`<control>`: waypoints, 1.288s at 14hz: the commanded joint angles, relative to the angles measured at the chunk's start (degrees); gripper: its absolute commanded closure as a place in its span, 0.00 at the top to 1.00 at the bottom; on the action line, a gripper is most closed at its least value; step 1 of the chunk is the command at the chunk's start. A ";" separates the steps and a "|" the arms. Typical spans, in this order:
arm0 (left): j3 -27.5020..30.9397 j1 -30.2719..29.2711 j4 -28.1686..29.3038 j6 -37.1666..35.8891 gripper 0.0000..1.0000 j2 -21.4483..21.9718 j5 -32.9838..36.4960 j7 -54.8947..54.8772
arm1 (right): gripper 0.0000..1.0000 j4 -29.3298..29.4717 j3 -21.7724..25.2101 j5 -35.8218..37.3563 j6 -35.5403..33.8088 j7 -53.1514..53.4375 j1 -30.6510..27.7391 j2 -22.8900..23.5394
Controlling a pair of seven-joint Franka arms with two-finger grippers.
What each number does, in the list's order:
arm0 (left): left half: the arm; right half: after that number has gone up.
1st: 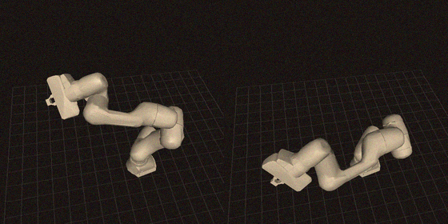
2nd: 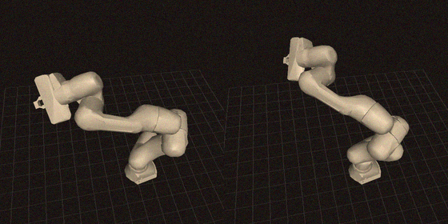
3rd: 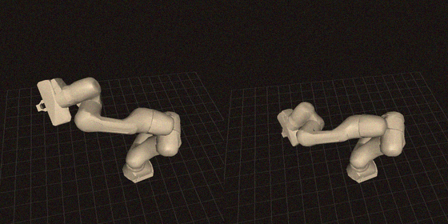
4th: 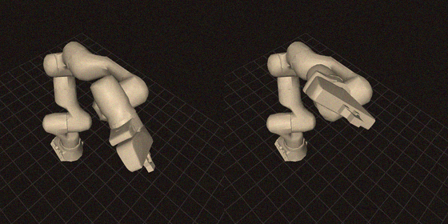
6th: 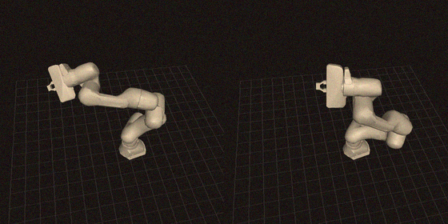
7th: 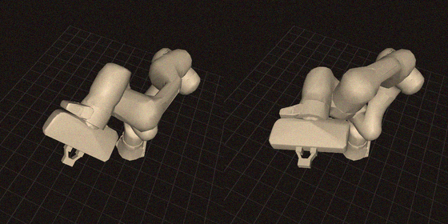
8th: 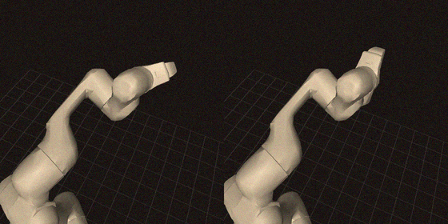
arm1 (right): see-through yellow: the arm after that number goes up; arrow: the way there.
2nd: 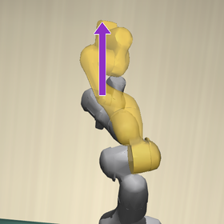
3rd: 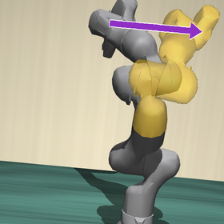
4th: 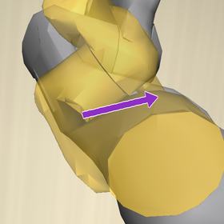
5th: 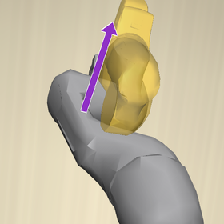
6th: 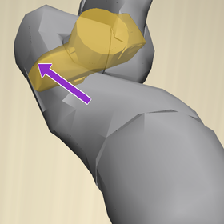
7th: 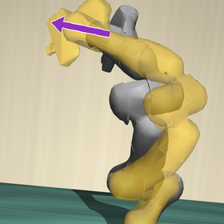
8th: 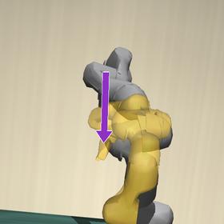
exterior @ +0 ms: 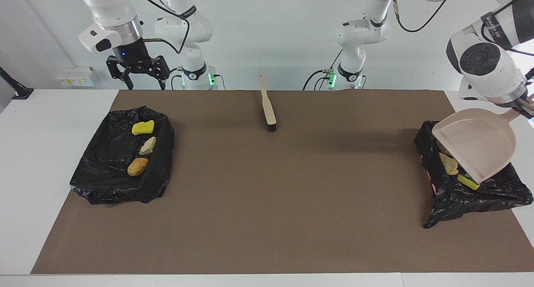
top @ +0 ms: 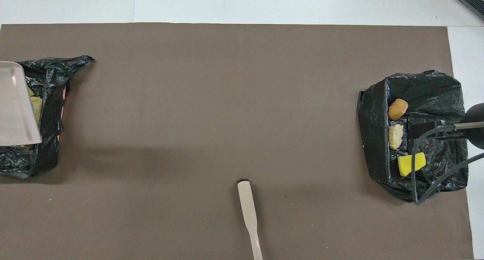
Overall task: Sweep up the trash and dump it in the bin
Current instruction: 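Bring the empty dustpan back to the table center with the left gripper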
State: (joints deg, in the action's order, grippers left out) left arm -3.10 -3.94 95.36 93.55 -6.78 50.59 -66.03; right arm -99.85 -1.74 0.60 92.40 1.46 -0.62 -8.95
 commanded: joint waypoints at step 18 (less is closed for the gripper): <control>0.82 27.21 -0.59 5.06 0.00 -7.70 -50.67 76.73 | 1.00 3.79 5.08 -1.39 -2.06 1.09 2.99 2.44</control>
State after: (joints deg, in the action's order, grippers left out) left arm -3.47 20.75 99.00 99.11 -12.47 2.34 6.29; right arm -94.70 3.22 0.29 88.45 1.95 2.66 -5.42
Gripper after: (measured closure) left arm 0.687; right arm 0.000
